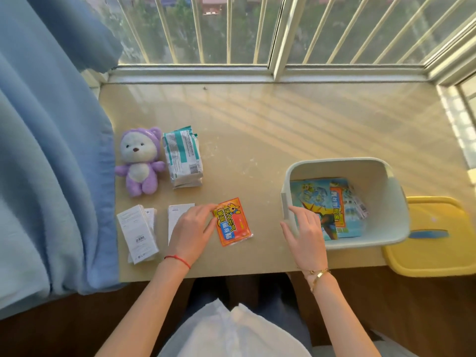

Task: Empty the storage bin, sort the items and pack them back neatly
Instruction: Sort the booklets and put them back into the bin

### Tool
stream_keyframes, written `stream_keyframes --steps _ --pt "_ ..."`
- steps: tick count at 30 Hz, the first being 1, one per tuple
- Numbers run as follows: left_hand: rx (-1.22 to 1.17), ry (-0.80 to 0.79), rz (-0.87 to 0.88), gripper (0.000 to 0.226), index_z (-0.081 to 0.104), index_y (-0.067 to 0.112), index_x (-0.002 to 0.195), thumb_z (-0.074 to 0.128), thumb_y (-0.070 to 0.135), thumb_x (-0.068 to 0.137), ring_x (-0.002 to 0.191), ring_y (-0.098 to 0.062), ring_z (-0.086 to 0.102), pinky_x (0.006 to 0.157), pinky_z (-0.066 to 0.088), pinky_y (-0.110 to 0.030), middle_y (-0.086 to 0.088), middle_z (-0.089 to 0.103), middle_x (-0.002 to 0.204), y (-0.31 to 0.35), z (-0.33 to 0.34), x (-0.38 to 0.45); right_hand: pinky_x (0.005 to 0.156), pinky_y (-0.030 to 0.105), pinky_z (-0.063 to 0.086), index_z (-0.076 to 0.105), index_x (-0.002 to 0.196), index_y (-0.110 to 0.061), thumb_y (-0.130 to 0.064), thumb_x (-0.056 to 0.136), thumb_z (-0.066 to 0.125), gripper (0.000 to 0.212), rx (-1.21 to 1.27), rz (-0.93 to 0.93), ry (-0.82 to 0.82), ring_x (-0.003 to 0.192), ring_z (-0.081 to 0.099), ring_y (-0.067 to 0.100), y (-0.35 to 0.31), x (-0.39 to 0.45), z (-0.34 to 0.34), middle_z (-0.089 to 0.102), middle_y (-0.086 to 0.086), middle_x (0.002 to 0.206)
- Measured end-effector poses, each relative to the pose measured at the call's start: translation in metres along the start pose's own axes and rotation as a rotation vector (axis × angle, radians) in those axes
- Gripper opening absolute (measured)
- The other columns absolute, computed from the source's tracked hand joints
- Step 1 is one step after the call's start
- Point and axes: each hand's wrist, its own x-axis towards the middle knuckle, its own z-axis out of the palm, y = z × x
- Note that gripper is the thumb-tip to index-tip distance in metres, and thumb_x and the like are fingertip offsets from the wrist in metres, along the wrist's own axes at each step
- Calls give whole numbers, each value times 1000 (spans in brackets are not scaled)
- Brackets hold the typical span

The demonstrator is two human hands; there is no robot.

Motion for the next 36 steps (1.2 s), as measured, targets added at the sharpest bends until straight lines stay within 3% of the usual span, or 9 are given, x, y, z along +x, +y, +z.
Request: stream_keyframes --steps 9,16,24,28,36 --pt "-94 108 -86 29 62 22 117 62 21 88 104 -13 59 89 50 -33 2 64 111 143 71 2 100 34 42 55 123 -10 -23 87 64 40 -21 63 -59 114 50 21 151 22 -86 60 5 117" --pt "-135 82 -274 34 55 20 124 58 24 91 105 -15 59 86 49 -30 2 62 117 218 162 43 100 30 39 52 125 -13 -28 89 60 41 -11 121 -254 115 48 19 245 61 -93 56 4 121" --pt "-69 -71 -570 46 46 12 132 58 27 90 113 -26 54 91 46 -37 -9 57 124 215 242 87 101 36 42 46 128 -10 -32 86 64 51 74 262 -421 120 49 24 275 107 -39 51 8 128" --pt "17 -158 -704 42 47 7 122 61 29 89 109 -31 55 89 45 -39 -16 56 118 203 271 100 97 44 46 45 126 -14 -44 81 67 59 -33 293 -443 119 49 27 288 123 -5 49 8 130" --pt "136 -139 -760 55 43 10 124 70 30 81 116 -30 51 91 44 -39 -13 47 125 189 302 105 103 40 39 36 129 -6 -46 70 76 82 -156 251 -387 127 40 30 298 132 22 40 16 136"
